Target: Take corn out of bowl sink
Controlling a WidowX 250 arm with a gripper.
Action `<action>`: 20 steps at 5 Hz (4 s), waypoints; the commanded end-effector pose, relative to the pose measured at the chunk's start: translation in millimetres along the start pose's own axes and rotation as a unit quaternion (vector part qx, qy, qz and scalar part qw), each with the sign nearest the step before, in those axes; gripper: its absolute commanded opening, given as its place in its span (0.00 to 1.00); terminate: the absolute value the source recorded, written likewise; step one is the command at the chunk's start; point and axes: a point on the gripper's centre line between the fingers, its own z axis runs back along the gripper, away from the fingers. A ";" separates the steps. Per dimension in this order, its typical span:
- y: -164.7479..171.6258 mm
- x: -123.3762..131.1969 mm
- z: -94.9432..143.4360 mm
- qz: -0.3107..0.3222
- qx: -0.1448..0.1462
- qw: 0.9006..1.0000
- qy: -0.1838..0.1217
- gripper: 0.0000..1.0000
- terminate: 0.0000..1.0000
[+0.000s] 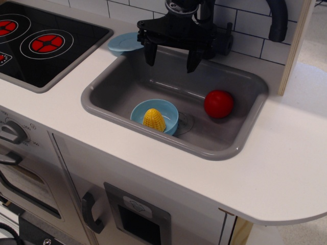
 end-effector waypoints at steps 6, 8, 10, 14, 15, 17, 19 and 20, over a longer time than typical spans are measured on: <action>35.7 -48.9 -28.6 -0.071 -0.051 0.996 0.032 1.00 0.00; 27.7 -49.0 -44.5 -0.081 -0.034 0.995 0.045 1.00 0.00; 21.5 -54.5 -54.9 -0.092 -0.025 0.994 0.045 0.00 0.00; 35.2 -9.0 -0.5 -0.006 -0.066 0.996 0.058 0.00 0.00; 47.5 8.8 1.8 0.024 -0.077 0.995 0.063 0.00 0.00; 63.8 22.7 -15.2 0.043 -0.053 0.995 0.077 0.00 0.00; 68.5 25.7 -45.0 0.049 -0.013 0.996 0.069 0.00 0.00; 65.7 20.6 -51.4 0.040 -0.005 0.997 0.068 0.00 0.00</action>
